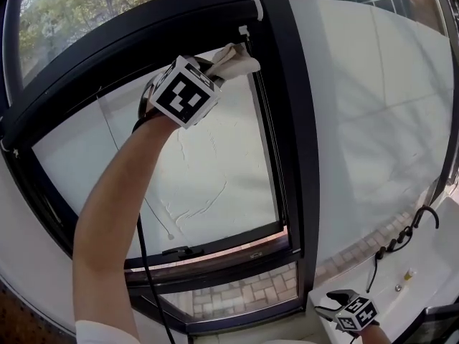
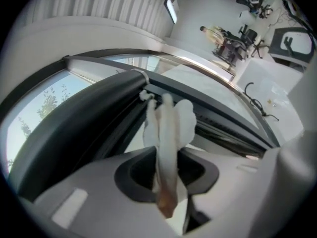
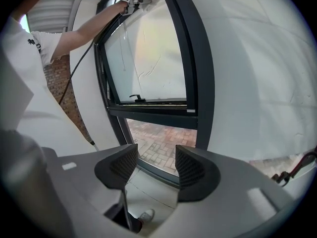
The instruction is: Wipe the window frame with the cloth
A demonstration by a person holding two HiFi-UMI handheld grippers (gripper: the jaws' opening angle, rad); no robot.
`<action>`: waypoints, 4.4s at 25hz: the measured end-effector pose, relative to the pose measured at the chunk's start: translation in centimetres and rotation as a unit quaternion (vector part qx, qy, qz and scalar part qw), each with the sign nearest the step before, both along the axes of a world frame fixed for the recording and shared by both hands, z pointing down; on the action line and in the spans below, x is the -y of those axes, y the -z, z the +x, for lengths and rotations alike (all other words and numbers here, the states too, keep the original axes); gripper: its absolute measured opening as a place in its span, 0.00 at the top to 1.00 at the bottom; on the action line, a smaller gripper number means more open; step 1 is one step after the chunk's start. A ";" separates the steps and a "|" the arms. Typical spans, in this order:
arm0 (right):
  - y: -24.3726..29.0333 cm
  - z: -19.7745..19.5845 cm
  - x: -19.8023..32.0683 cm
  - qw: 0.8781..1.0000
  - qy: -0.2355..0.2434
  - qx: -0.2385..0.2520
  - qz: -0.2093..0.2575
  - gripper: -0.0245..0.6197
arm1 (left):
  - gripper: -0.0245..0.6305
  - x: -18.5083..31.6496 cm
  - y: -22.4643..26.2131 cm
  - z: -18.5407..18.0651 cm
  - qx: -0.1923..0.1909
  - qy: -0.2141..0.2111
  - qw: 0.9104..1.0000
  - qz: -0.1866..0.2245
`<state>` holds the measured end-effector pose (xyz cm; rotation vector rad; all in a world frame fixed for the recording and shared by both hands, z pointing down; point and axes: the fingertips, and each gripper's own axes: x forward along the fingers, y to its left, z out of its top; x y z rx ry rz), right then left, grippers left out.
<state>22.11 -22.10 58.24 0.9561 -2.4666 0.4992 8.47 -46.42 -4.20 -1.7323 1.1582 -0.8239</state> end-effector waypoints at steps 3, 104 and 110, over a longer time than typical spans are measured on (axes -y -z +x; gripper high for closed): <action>0.0 0.5 -0.2 1.000 -0.007 0.003 -0.001 0.59 | 0.78 0.3 1.5 0.9 -0.020 -0.003 1.000 0.006; 4.7 -30.0 -13.3 0.996 0.067 -0.056 0.020 0.59 | 0.78 -34.9 -29.4 -40.1 -0.145 -0.010 0.989 -0.009; 7.1 -24.0 -15.5 0.992 0.096 -0.054 0.063 0.59 | 0.78 -41.8 -38.4 -33.6 -0.363 0.033 0.929 -0.065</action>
